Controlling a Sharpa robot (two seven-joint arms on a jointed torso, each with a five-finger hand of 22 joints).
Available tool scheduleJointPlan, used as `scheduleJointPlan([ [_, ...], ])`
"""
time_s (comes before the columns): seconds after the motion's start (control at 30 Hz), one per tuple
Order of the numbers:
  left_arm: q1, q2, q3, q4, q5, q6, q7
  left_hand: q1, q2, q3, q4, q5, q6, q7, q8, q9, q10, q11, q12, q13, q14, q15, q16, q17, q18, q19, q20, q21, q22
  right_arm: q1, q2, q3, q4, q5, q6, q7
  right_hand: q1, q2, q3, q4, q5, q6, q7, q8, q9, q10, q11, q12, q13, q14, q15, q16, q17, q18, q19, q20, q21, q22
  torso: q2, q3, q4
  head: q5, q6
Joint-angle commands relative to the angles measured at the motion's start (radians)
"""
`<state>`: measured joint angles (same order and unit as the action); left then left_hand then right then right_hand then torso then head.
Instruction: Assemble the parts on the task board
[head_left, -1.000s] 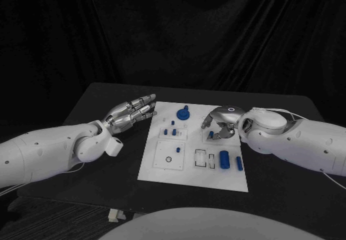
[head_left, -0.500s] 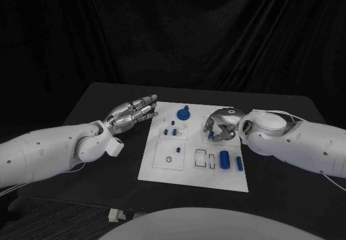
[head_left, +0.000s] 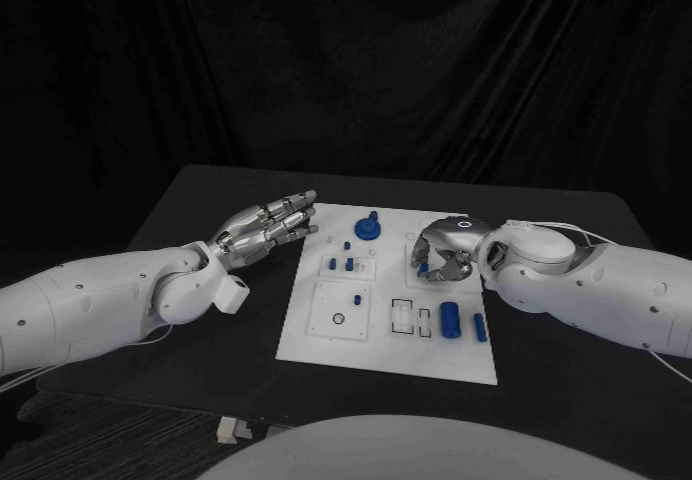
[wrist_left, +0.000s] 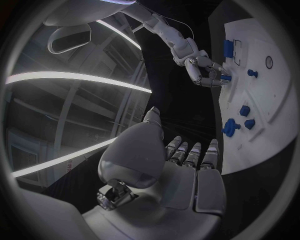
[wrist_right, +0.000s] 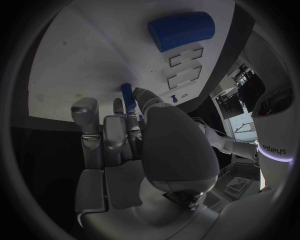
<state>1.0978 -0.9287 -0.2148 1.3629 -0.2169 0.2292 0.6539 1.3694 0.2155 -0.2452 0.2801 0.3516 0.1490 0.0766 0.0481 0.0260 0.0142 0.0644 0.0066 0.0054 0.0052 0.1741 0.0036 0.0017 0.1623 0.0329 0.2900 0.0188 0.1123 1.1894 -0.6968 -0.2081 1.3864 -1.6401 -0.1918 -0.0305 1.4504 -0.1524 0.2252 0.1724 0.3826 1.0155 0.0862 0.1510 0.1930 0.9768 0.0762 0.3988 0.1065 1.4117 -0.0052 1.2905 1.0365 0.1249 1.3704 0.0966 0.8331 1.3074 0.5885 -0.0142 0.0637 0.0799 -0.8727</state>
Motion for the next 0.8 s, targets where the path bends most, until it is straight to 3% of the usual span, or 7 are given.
scheduleJointPlan([
  [0.03,-0.002,0.002,0.001,0.001,0.007,0.014,0.006,-0.009,0.002,-0.003,0.004,-0.003,0.010,0.000,0.006,0.002,0.002,0.007,0.004,0.001,0.001,0.007,0.001,0.002,0.014,0.005,0.002,0.007,0.003,-0.002,-0.002,0.001,0.003,-0.009,-0.019,-0.020,0.014,0.001,0.016,-0.007,-0.002,0.018,0.002,0.011,0.010,0.017,-0.001,0.002,0.001,0.008,0.000,0.004,0.002,0.000,0.006,0.000,0.007,0.099,0.000,-0.0002,0.0001,-0.001,0.000],
  [0.53,-0.005,0.003,0.001,0.000,0.007,0.017,-0.001,-0.010,0.002,-0.004,0.004,-0.003,0.015,0.006,0.009,0.003,0.003,0.007,0.004,0.001,0.005,0.009,0.004,0.003,0.014,0.009,0.003,0.009,0.009,-0.002,-0.014,0.001,0.017,-0.009,-0.049,-0.014,0.035,0.003,0.067,-0.060,0.016,0.047,0.028,0.059,0.064,0.096,-0.021,0.006,0.004,0.013,-0.016,0.000,-0.004,-0.002,0.013,-0.014,0.028,0.102,0.000,0.0001,0.0001,0.004,0.000],
  [0.8,-0.007,0.004,0.001,-0.001,0.007,0.018,-0.005,-0.009,0.002,-0.004,0.003,-0.001,0.016,0.008,0.009,0.003,0.003,0.007,0.004,0.001,0.007,0.011,0.005,0.004,0.014,0.011,0.003,0.010,0.011,0.002,-0.030,0.001,0.042,-0.009,-0.073,-0.007,0.036,0.006,0.081,-0.080,0.018,0.054,0.028,0.078,0.086,0.138,-0.028,0.012,0.010,0.009,-0.022,-0.020,-0.031,0.000,0.010,-0.020,0.017,0.099,0.000,-0.0001,-0.0002,0.007,0.000],
])
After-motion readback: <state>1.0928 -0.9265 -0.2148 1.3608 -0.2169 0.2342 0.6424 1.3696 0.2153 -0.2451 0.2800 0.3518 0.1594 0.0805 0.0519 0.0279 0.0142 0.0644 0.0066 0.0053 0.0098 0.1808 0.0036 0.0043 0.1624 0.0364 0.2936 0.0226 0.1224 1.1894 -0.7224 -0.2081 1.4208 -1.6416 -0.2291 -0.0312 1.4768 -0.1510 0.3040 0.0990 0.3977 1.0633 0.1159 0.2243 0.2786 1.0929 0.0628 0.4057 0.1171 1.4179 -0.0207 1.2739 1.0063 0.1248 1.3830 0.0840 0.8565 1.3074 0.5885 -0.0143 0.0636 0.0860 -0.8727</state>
